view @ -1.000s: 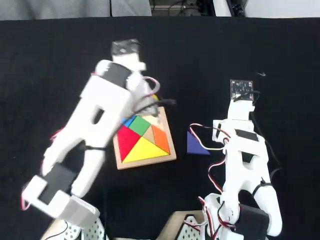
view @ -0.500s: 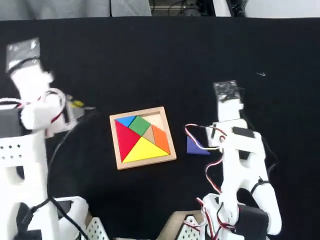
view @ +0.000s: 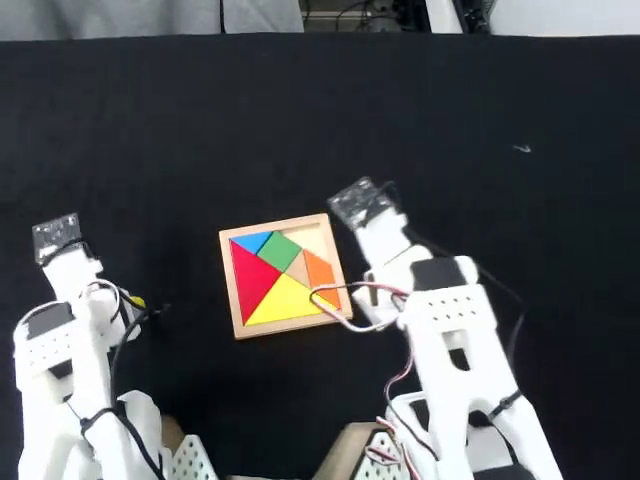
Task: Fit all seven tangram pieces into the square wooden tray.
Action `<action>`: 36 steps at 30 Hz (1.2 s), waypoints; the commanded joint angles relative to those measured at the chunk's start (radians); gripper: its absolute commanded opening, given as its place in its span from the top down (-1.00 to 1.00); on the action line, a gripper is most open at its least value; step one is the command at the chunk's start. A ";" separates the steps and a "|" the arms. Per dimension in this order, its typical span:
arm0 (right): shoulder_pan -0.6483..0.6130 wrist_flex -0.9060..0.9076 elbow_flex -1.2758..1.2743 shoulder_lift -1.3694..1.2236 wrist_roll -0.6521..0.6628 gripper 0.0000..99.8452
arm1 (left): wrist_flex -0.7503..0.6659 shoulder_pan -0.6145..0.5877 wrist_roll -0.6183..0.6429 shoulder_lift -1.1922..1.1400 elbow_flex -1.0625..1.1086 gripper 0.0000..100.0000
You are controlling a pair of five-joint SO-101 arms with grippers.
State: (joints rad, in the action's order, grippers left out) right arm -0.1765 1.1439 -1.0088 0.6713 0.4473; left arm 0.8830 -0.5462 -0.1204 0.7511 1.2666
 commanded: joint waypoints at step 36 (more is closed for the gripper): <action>0.044 -0.250 0.019 -0.403 0.236 0.56 | -0.032 -0.005 -0.008 0.121 0.056 0.54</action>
State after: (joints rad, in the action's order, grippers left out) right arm -0.1381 0.8999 -0.9966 0.2954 0.6682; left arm 0.8631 -0.5493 -0.1204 0.8569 1.3280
